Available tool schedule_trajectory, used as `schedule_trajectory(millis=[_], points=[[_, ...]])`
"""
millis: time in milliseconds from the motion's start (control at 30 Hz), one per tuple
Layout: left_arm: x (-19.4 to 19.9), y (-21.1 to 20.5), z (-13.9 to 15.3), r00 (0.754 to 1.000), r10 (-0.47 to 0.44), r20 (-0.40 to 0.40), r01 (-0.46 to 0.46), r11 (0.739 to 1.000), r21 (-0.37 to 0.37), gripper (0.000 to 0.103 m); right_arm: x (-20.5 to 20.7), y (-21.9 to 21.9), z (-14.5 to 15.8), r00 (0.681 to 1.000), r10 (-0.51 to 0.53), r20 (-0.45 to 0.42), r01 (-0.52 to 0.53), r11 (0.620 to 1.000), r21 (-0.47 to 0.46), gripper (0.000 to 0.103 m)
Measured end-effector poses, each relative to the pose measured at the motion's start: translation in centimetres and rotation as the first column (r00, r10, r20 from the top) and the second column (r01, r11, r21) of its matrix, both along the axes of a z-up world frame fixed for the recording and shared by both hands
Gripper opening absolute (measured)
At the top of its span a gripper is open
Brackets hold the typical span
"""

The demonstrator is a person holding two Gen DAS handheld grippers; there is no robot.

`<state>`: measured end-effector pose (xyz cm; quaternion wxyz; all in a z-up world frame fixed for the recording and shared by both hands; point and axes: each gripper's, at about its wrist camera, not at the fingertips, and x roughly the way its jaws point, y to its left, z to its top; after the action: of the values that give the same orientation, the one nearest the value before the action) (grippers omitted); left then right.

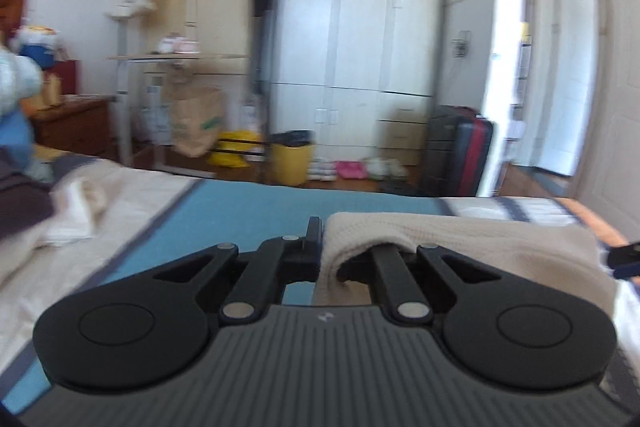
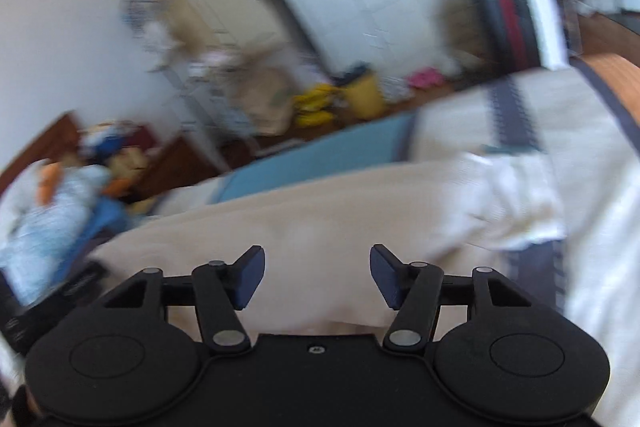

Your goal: Fold clothes

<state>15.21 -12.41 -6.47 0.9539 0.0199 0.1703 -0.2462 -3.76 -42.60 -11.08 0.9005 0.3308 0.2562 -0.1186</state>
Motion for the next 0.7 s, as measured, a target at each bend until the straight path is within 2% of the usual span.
schedule_trajectory(millis=[100,167,233,400,567,700], points=[[0.8,0.5,-0.2,0.998,0.024,-0.066,-0.026,0.999,-0.023,0.005,-0.4,-2.8,-2.9,0.992,-0.126,-0.030,0.130,0.978,0.165,0.066],[1.2,0.4,-0.5,0.996,0.010,-0.091,-0.012,1.000,-0.016,0.005,0.2,-3.8,-4.4,0.989,-0.138,-0.057,0.148,0.961,0.234,0.066],[1.4,0.1,-0.7,0.995,0.006,-0.099,-0.006,1.000,0.002,0.005,1.2,-3.7,-4.8,0.990,-0.131,-0.046,0.138,0.955,0.263,0.066],[1.7,-0.4,-1.0,0.989,0.001,-0.146,0.004,0.999,0.034,0.005,3.5,-3.2,-5.1,0.999,-0.022,0.048,0.004,0.935,0.354,0.066],[2.2,-0.2,-1.6,0.977,-0.008,-0.212,0.012,1.000,0.018,0.005,4.6,-2.5,-6.0,0.996,0.019,0.088,-0.051,0.926,0.373,0.066],[2.5,-0.3,-2.4,0.965,-0.014,-0.264,0.016,1.000,0.006,0.005,6.6,-2.0,-6.4,0.997,0.058,0.060,-0.072,0.956,0.284,0.066]])
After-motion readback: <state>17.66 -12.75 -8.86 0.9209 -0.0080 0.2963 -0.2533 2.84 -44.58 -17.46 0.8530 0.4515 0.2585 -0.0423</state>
